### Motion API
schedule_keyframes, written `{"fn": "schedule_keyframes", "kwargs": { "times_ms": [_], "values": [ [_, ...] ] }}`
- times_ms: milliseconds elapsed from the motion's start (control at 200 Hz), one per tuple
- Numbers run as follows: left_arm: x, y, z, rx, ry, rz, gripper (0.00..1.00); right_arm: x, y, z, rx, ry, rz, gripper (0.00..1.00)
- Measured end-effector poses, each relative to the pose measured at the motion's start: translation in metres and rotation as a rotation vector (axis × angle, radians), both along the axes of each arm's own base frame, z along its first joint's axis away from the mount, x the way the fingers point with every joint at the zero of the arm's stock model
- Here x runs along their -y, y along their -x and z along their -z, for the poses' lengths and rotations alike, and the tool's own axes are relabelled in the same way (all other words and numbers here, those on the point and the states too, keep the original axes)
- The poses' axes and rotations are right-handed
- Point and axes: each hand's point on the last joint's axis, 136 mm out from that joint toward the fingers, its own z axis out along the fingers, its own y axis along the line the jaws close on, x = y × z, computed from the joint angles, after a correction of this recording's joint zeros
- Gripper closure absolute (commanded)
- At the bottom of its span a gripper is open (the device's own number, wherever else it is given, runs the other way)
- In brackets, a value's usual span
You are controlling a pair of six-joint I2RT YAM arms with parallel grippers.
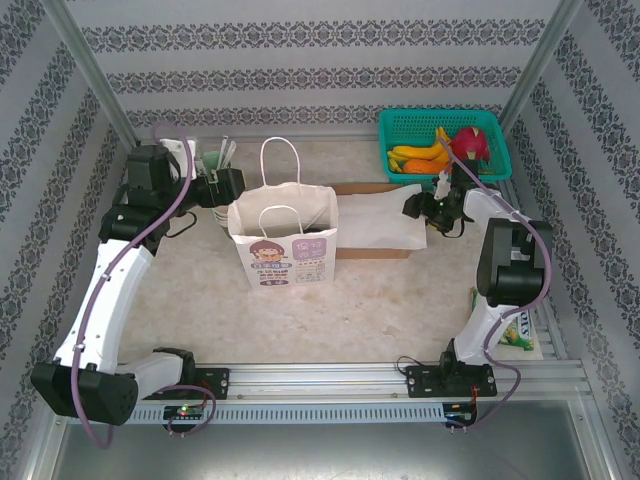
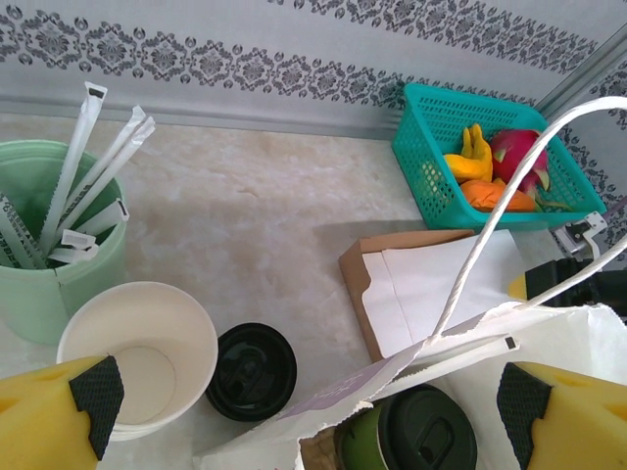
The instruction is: Pack the takeout coffee
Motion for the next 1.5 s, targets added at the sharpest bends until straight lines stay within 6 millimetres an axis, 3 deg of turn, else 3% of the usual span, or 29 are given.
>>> {"fn": "schedule_keyframes", "kwargs": {
  "times_ms": [100, 295, 350, 465, 525, 650, 784, 964, 1239, 1379, 1499],
  "values": [
    [-0.002, 0.002, -0.003, 0.011, -0.004, -0.009, 0.00, -0.003, 0.000, -0.001, 0.025, -0.017, -0.008, 0.30],
    [-0.003, 0.002, -0.002, 0.010, -0.008, -0.016, 0.00, -0.009, 0.022, -0.001, 0.029, -0.034, -0.015, 0.36],
    [-0.003, 0.002, -0.002, 0.010, -0.008, -0.016, 0.00, -0.009, 0.026, -0.003, 0.032, -0.035, -0.012, 0.44],
    [-0.003, 0.002, -0.002, 0.010, -0.008, -0.016, 0.00, -0.009, 0.031, -0.007, 0.047, -0.032, -0.012, 0.80],
    [-0.003, 0.003, -0.002, 0.010, -0.009, -0.017, 0.00, -0.009, 0.033, -0.008, 0.053, -0.032, -0.002, 0.94],
    [-0.004, 0.004, -0.003, 0.015, -0.009, -0.019, 0.00, -0.010, 0.036, -0.024, 0.108, -0.028, -0.010, 1.00],
    [0.000, 0.008, -0.008, 0.026, 0.003, 0.006, 0.00, -0.017, 0.032, -0.070, 0.265, -0.034, -0.072, 1.00],
    [0.025, 0.019, -0.019, 0.062, 0.047, 0.170, 0.00, -0.035, 0.031, -0.153, 0.524, -0.027, -0.205, 1.00],
    [0.077, 0.034, -0.087, 0.263, 0.008, 0.476, 0.00, -0.099, 0.053, -0.282, 0.914, 0.015, -0.491, 1.00],
    [0.103, 0.040, -0.111, 0.355, -0.065, 0.596, 0.00, -0.126, 0.066, -0.330, 1.051, 0.024, -0.583, 1.00],
    [0.109, 0.037, -0.113, 0.379, -0.096, 0.617, 0.00, -0.137, 0.072, -0.359, 1.113, 0.028, -0.594, 1.00]
  ]
}}
